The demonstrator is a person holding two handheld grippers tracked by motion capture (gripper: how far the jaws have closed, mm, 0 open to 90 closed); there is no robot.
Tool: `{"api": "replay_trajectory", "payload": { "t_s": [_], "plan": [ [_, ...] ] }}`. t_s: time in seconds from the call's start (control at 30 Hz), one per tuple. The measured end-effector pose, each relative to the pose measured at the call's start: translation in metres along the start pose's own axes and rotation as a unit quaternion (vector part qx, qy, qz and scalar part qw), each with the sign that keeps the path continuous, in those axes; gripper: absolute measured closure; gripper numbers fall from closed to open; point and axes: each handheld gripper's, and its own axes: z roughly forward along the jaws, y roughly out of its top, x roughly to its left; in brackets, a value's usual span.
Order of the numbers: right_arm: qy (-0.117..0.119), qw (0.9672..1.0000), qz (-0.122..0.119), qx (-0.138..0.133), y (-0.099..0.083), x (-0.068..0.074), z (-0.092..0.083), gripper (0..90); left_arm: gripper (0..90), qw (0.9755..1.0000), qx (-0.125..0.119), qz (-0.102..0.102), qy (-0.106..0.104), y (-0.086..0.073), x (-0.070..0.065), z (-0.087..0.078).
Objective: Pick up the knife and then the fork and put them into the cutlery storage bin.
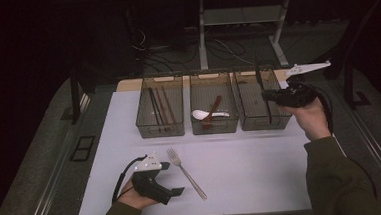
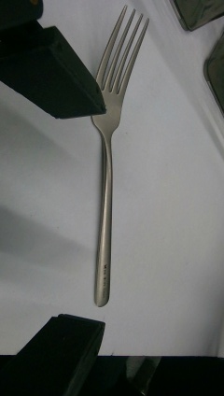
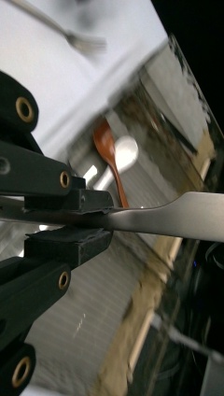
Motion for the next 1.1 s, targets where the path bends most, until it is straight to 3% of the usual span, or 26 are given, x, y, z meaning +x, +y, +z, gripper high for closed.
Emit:
{"api": "replay_trajectory", "payload": {
  "t_s": [0.27, 0.53, 0.77, 1.1],
  "plan": [
    [-0.067, 0.9977, 0.011, 0.003, 0.008, -0.035, 0.013, 80.9, 0.0, 1.0, 0.001, -0.002, 0.0, -0.001, 0.001, 0.0],
    [-0.094, 0.9944, 0.025, 0.04, -0.012, -0.064, 0.038, 80.9, 0.0, 1.0, -0.001, -0.001, -0.002, 0.0, 0.0, 0.0],
    [-0.098, 0.9915, 0.018, 0.083, -0.029, -0.068, 0.056, 80.8, 0.0, 1.0, 0.0, -0.001, -0.004, 0.0, 0.0, 0.0],
    [-0.11, 0.9837, 0.001, 0.143, -0.04, -0.069, 0.07, 79.8, 0.0, 1.0, 0.001, -0.002, -0.005, 0.0, 0.0, 0.0]
  ]
}}
